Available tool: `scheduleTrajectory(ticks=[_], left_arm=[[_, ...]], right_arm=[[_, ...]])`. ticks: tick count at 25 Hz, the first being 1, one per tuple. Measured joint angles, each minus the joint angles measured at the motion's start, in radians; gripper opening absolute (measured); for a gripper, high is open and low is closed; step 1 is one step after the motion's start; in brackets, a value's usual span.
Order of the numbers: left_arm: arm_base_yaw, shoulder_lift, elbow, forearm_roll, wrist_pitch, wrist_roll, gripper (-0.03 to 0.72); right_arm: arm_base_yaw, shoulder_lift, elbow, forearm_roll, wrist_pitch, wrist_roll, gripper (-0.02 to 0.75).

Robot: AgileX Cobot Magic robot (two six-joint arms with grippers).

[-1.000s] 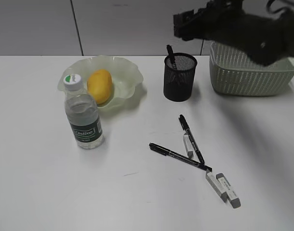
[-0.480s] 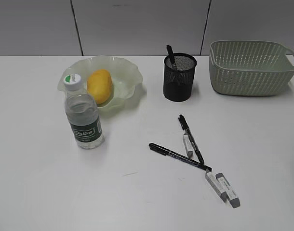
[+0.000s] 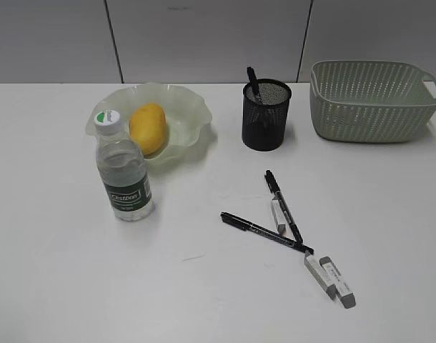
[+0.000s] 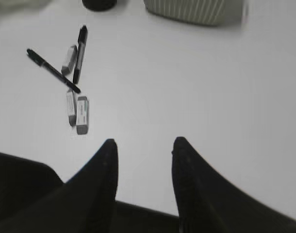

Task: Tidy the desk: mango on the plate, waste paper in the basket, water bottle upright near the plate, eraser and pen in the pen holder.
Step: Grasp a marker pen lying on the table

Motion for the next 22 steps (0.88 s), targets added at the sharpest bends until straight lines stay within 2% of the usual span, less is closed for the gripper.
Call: scheduleTrajectory(ticks=[4,9,11,14,15,17,20,22], left_arm=[[0.000,0.232,-0.063,-0.136,-0.122,0.156,0.267],[-0.015,0.515,-0.234,-0.351,-0.294,0.350,0.307],[-0.054,0.659,-0.328,-0.372,-0.321,0.385,0.309],[-0.194,0.863,-0.439,-0.365,-0.343,0.392,0.309],[-0.267,0.919,-0.473,-0.348,-0.355,0.366,0.309],[-0.430,1.055,-0.532,-0.232,-0.376,0.241,0.309],[-0.635,1.248,-0.606,0.022,-0.372,-0.101,0.309],[-0.707,1.358,-0.636,0.118,-0.361,-0.323,0.312]], right_arm=[[0.000,-0.098,0.050,0.005,-0.047,-0.001,0.310],[0.000,-0.101,0.053,0.007,-0.063,-0.003,0.310],[0.000,-0.102,0.053,0.007,-0.063,-0.003,0.310],[0.000,-0.102,0.053,0.008,-0.063,-0.003,0.310],[0.000,-0.102,0.053,0.008,-0.063,-0.003,0.309],[0.000,-0.102,0.053,0.008,-0.063,-0.003,0.310],[0.000,-0.102,0.053,0.008,-0.064,-0.003,0.310],[0.000,-0.102,0.053,0.008,-0.064,-0.003,0.310]])
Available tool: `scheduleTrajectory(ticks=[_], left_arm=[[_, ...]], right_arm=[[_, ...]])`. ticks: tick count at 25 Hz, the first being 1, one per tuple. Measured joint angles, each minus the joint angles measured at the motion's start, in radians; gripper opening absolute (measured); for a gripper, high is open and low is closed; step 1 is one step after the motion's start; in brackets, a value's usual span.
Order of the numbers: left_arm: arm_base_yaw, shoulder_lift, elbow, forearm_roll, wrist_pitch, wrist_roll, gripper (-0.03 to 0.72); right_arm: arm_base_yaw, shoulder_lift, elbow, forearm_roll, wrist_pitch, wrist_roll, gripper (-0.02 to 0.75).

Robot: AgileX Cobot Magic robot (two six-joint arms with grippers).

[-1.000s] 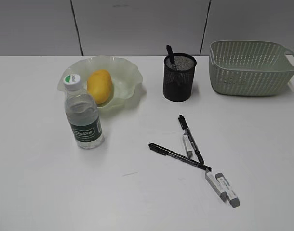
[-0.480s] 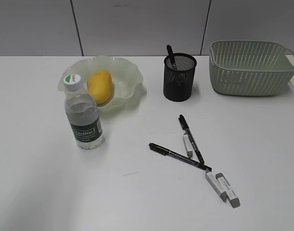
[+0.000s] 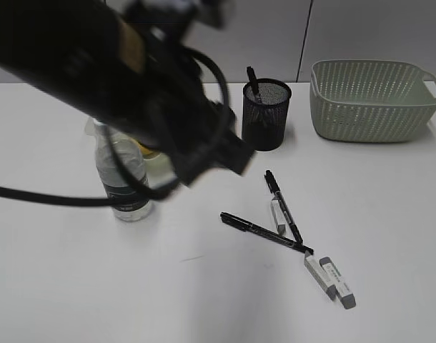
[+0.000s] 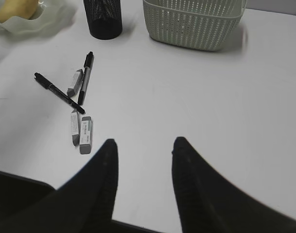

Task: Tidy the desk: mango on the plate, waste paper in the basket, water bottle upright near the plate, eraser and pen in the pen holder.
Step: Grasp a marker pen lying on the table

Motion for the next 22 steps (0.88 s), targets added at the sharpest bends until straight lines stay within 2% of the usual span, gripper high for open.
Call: scheduleTrajectory(ticks=[1,3,8,13,18,22], left_arm=[[-0.014,0.051,-0.004,0.014,-0.007,-0.082,0.317],[-0.013,0.130,-0.005,-0.003,-0.040,-0.175,0.344],[0.024,0.268,-0.008,-0.123,-0.170,-0.285,0.413],[0.061,0.388,-0.012,-0.158,-0.250,-0.523,0.426],[0.067,0.476,-0.016,-0.161,-0.303,-0.752,0.426],[0.069,0.534,-0.059,-0.161,-0.315,-0.837,0.426]], right_arm=[[0.000,0.000,0.000,0.000,0.000,0.000,0.310],[0.000,0.000,0.000,0.000,0.000,0.000,0.310],[0.000,0.000,0.000,0.000,0.000,0.000,0.310],[0.000,0.000,0.000,0.000,0.000,-0.001,0.310],[0.000,0.000,0.000,0.000,0.000,-0.001,0.309],[0.000,0.000,0.000,0.000,0.000,-0.001,0.309]])
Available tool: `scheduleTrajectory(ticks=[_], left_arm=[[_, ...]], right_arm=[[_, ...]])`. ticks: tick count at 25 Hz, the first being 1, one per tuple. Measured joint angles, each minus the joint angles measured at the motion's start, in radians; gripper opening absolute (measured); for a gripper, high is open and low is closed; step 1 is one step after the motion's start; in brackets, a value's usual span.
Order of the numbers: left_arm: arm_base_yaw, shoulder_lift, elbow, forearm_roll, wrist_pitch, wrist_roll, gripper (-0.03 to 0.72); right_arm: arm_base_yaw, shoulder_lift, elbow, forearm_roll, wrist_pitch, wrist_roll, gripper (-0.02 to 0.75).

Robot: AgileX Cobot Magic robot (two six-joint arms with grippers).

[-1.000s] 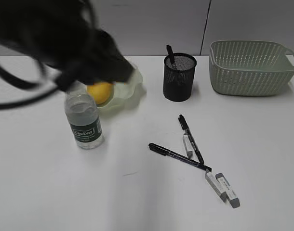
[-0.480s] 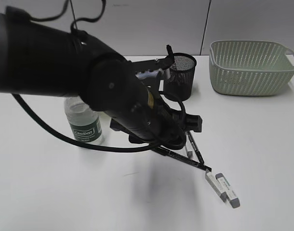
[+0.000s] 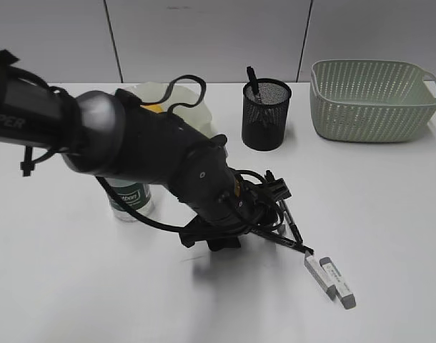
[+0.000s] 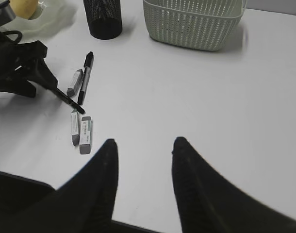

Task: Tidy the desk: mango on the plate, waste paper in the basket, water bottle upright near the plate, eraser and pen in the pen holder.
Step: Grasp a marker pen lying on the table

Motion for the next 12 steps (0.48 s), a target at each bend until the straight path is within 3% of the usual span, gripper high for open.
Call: scheduleTrajectory(ticks=[12], left_arm=[[0.048,0.115,-0.181,0.068,0.060,-0.056,0.405]], right_arm=[[0.000,0.000,0.000,0.000,0.000,0.000,0.309]])
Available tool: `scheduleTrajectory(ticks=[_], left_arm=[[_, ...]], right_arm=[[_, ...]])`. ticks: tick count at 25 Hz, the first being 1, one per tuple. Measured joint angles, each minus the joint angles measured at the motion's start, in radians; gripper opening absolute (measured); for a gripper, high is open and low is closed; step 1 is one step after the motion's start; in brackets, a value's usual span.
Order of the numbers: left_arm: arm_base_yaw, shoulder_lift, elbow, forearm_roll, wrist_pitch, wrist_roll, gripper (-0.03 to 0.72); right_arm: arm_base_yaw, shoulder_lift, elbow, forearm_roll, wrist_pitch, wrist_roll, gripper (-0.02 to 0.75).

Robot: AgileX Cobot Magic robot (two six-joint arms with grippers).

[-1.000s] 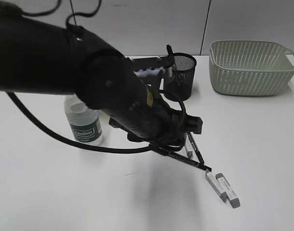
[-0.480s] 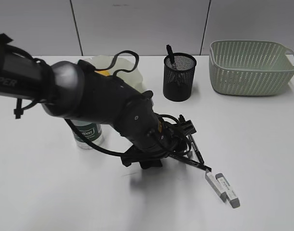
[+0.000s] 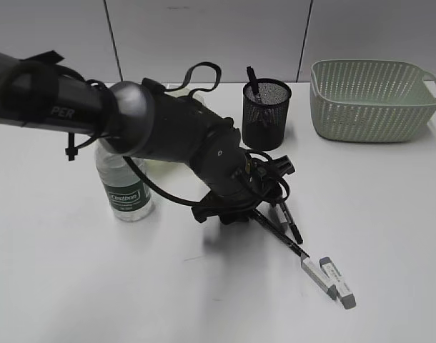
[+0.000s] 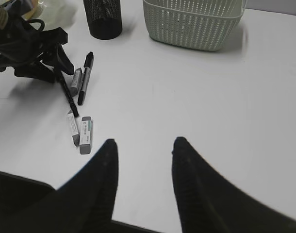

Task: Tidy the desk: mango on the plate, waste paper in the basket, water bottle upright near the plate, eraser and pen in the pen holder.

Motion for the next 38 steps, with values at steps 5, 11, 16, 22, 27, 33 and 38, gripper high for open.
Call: scheduleTrajectory(ticks=[5,11,16,22,27,33,38], left_arm=[[0.009,0.034,-0.075,0.114,0.085,0.000,0.334],[0.009,0.081,-0.159,0.143,0.153,0.000,0.306],[0.007,0.088,-0.167,0.149,0.161,0.000,0.176],[0.007,0.092,-0.168,0.146,0.145,0.000,0.106],[0.006,0.084,-0.166,0.191,0.138,-0.001,0.106],[0.004,0.000,-0.151,0.485,0.063,-0.002,0.104],[0.035,-0.137,-0.161,0.809,-0.270,-0.002,0.104]], right_arm=[[0.000,0.000,0.000,0.000,0.000,0.000,0.309],[0.000,0.000,0.000,0.000,0.000,0.000,0.309],[0.000,0.000,0.000,0.000,0.000,0.000,0.309],[0.000,0.000,0.000,0.000,0.000,0.000,0.309],[0.000,0.000,0.000,0.000,0.000,0.000,0.295],[0.000,0.000,0.000,0.000,0.000,0.000,0.255],[0.000,0.000,0.000,0.000,0.000,0.000,0.244]])
